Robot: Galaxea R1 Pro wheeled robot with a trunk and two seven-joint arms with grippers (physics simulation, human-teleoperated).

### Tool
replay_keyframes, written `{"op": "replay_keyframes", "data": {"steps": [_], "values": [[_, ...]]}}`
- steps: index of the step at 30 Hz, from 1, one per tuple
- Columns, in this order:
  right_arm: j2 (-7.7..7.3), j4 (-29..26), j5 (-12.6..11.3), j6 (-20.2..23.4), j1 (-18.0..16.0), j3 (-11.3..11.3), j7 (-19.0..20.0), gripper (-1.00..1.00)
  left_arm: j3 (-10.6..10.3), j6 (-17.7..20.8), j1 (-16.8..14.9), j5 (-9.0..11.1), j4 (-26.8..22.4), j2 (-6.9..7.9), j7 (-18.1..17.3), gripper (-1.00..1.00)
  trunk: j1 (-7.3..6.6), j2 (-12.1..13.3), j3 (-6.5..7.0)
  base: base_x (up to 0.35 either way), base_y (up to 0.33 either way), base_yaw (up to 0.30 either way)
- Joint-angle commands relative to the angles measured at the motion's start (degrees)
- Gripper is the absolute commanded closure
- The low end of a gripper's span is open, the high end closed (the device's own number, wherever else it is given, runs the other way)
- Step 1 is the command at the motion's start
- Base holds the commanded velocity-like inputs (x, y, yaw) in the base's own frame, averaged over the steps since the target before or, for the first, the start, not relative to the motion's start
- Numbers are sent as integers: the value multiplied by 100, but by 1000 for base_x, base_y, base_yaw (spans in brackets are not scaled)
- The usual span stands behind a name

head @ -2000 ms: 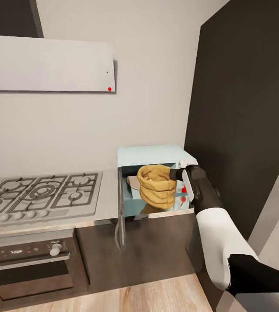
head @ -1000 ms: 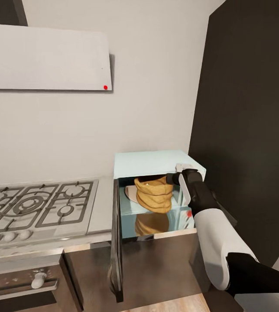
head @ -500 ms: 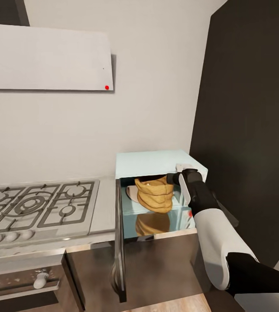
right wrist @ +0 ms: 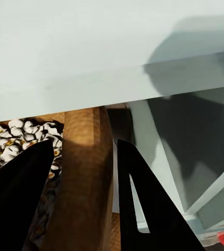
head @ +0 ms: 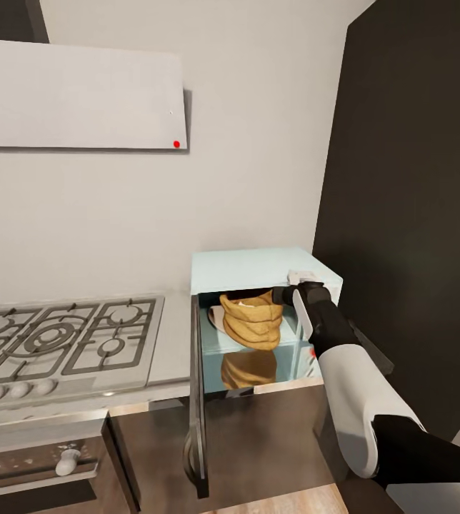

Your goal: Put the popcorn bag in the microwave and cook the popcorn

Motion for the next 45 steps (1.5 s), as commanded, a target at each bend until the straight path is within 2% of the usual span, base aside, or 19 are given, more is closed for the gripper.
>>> {"op": "replay_keyframes", "data": {"steps": [1,10,11,26,28,30,34,37,41,43,44,45], "values": [[8,386,66,27,-2,-19,23,100,-49,-19,-6,48,4,-1,7,-100,1,-4,-9,0,0,0],[8,413,73,26,-2,-8,8,100,-49,-19,-6,48,4,-1,7,-100,1,-4,-9,0,0,0],[8,413,81,26,-2,-6,2,-100,-49,-19,-6,48,4,-1,7,-100,1,-4,-9,0,0,0],[-22,217,88,141,-2,3,39,-100,-49,-19,-6,48,4,-1,7,-100,1,-4,-9,0,0,0],[-24,-139,84,410,-2,4,40,-100,-51,-19,-6,48,4,-1,2,-100,1,-4,-9,0,0,0],[-4,-836,81,1062,-2,4,41,-100,-54,-19,-6,42,4,-1,-1,-100,1,-4,-9,0,0,0],[-2,-1785,81,1940,-2,4,139,-100,-57,-19,-6,46,4,-1,-2,-100,1,-4,-9,0,0,0],[-7,-2472,81,1940,-2,4,226,-100,-53,-19,-6,47,4,-1,-2,-100,1,-4,-9,0,0,0],[-35,-2743,82,1940,15,-2,249,-100,-54,-19,-6,48,5,-1,-2,-100,1,-4,-9,0,0,0],[-47,-2773,91,1940,232,-8,251,-100,-57,-19,-6,42,6,-1,-2,-100,1,-4,-9,0,0,0],[-52,-2796,96,1940,577,-12,251,-100,-57,-19,-6,33,5,-1,-2,-100,1,-4,-9,0,0,0],[-55,-2800,97,1940,684,-11,251,-100,-57,-23,-6,30,4,-1,-2,-100,1,-4,-9,-6,0,0]]}}
